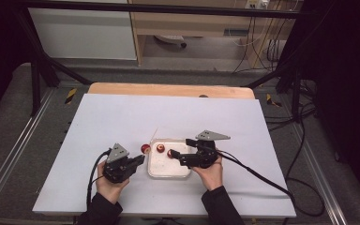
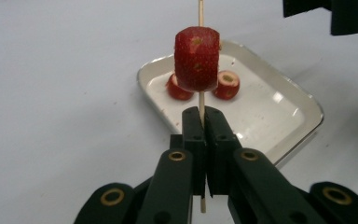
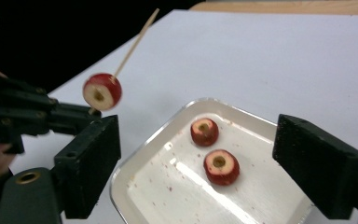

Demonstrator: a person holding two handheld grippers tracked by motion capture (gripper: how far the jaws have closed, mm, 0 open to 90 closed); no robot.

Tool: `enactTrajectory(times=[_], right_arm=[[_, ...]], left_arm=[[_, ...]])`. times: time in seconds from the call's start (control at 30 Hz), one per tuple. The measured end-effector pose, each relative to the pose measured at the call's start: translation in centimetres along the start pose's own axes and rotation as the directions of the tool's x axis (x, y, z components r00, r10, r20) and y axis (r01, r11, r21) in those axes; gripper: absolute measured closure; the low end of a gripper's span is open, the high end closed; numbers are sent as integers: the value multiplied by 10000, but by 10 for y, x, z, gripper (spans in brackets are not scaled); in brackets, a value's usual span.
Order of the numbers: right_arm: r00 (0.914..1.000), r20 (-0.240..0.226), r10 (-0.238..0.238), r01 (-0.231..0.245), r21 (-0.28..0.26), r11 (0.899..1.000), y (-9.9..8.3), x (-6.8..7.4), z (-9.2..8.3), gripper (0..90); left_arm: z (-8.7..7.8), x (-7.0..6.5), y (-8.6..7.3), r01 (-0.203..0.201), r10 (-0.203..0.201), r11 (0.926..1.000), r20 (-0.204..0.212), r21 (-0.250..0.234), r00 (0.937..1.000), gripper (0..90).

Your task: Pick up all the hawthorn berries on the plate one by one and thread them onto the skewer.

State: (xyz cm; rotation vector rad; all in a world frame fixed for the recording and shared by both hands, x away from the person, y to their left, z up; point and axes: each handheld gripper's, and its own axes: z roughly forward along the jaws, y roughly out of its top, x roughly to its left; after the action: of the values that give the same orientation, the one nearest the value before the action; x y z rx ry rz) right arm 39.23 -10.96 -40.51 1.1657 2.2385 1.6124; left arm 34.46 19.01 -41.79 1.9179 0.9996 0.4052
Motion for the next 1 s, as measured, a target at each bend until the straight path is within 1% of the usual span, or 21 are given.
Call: enactTrajectory(times=[0.1, 0.17, 0.23, 0.27, 0.3, 0.33, 0.4, 0.47, 0.5, 0.53, 0.57, 0.63, 0.67, 0.77, 0.8, 0.83, 0.87, 0.9, 0.93, 0.97, 1.0], right_arm=[[9998, -81, -162, 167, 668, 9976, 2, -5, 2, 110], [9997, -26, -226, 228, 1054, 9942, 4, -8, 2, 100], [9980, 164, -604, 570, 1590, 9856, 8, -11, 3, 90], [9956, 263, -902, 835, 1937, 9775, 10, -11, 4, 90], [9932, 290, -1125, 1029, 2301, 9677, 12, -12, 6, 92], [9913, 246, -1292, 1182, 2637, 9573, 14, -13, 8, 95], [9880, 253, -1521, 1348, 3374, 9317, 19, -13, 14, 96], [9803, 306, -1951, 1663, 4048, 8991, 24, -13, 21, 96], [9779, 308, -2067, 1726, 4388, 8819, 27, -12, 25, 100], [9732, 273, -2284, 1913, 4559, 8692, 29, -11, 28, 105], [9719, 245, -2343, 1954, 4716, 8599, 31, -10, 31, 110], [9737, 15, -2280, 1961, 5049, 8406, 35, -8, 39, 134], [9725, -39, -2330, 2008, 5215, 8293, 37, -8, 43, 152], [9711, -52, -2384, 1990, 5687, 7981, 42, -8, 56, 204], [9717, -81, -2361, 1972, 5783, 7916, 44, -8, 60, 213], [9721, -147, -2343, 1970, 5936, 7803, 45, -9, 65, 222], [9725, -232, -2318, 1987, 6021, 7733, 46, -9, 68, 240], [9715, -306, -2350, 2034, 6163, 7608, 47, -9, 72, 261], [9703, -354, -2391, 2079, 6269, 7509, 48, -9, 75, 281], [9700, -413, -2394, 2106, 6339, 7442, 48, -9, 78, 295], [9682, -490, -2454, 2187, 6423, 7346, 49, -9, 81, 307]], left_arm=[[-5, 8, -7, 10, -9, 9998, -28, 196, 10000, 880], [-10, 12, -11, -144, 148, 9995, -130, 292, 9998, 880], [-15, 16, -14, -244, 249, 9989, -129, 405, 9996, 879], [-17, 17, -16, -255, 261, 9989, -152, 397, 9995, 879], [-18, 19, -17, -290, 297, 9985, -146, 460, 9995, 879], [-19, 19, -18, -227, 233, 9988, -127, 425, 9996, 879], [-18, 20, -18, -273, 277, 9983, -56, 514, 9996, 879], [-17, 21, -19, -399, 401, 9974, -15, 592, 9992, 878], [-17, 21, -20, -453, 455, 9970, -26, 627, 9990, 878], [-17, 22, -21, -463, 467, 9968, -48, 653, 9989, 878], [-17, 22, -21, -442, 445, 9970, -40, 630, 9990, 878], [-19, 24, -22, -433, 437, 9973, -56, 587, 9990, 878], [-19, 25, -22, -415, 420, 9974, -59, 594, 9991, 878], [-21, 28, -23, -383, 388, 9974, -65, 616, 9992, 878], [-21, 29, -23, -394, 399, 9973, -67, 624, 9992, 878], [-22, 30, -23, -394, 399, 9973, -77, 623, 9992, 878], [-22, 31, -23, -352, 357, 9974, -73, 629, 9993, 878], [-23, 32, -23, -313, 318, 9977, -71, 598, 9995, 878], [-23, 33, -23, -291, 296, 9978, -84, 593, 9995, 878], [-23, 33, -23, -281, 286, 9978, -71, 593, 9996, 878], [-23, 33, -23, -307, 312, 9977, -71, 611, 9995, 878]])
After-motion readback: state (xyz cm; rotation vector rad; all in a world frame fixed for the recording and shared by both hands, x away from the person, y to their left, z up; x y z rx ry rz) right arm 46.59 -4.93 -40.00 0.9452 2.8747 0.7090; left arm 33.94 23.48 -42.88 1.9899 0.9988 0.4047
